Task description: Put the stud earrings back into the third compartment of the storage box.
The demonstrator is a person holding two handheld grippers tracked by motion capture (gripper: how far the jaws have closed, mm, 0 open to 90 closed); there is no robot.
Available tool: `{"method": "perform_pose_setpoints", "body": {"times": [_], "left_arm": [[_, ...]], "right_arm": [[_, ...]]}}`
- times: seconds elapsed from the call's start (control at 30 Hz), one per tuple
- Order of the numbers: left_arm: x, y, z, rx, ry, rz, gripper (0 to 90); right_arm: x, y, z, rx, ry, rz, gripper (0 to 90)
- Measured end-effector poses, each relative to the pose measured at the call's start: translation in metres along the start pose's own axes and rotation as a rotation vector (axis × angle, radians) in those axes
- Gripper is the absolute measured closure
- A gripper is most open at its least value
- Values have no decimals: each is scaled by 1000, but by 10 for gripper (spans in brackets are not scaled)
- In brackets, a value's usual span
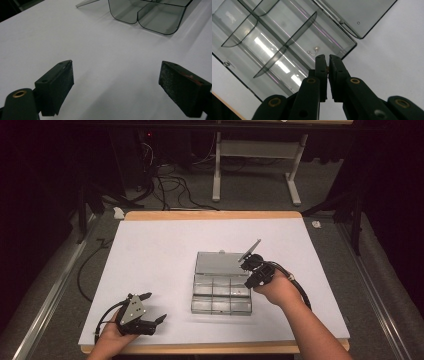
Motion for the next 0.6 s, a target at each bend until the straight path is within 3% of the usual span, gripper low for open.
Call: {"method": "perform_pose_setpoints", "body": {"times": [0.6], "left_arm": [[0,0,0,-2,2,3,133]], "right_arm": [[31,-10,-11,-15,-43,-14,866]]}}
Point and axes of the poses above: each handheld gripper's, and its own axes: x roughly forward along the jaws, z roughly out of its underside, y roughly to its right, the point moved 2 cm from there along x, roughly forward along the jaws, and after that the axes turned 10 degrees about x, right-handed, at the moved point
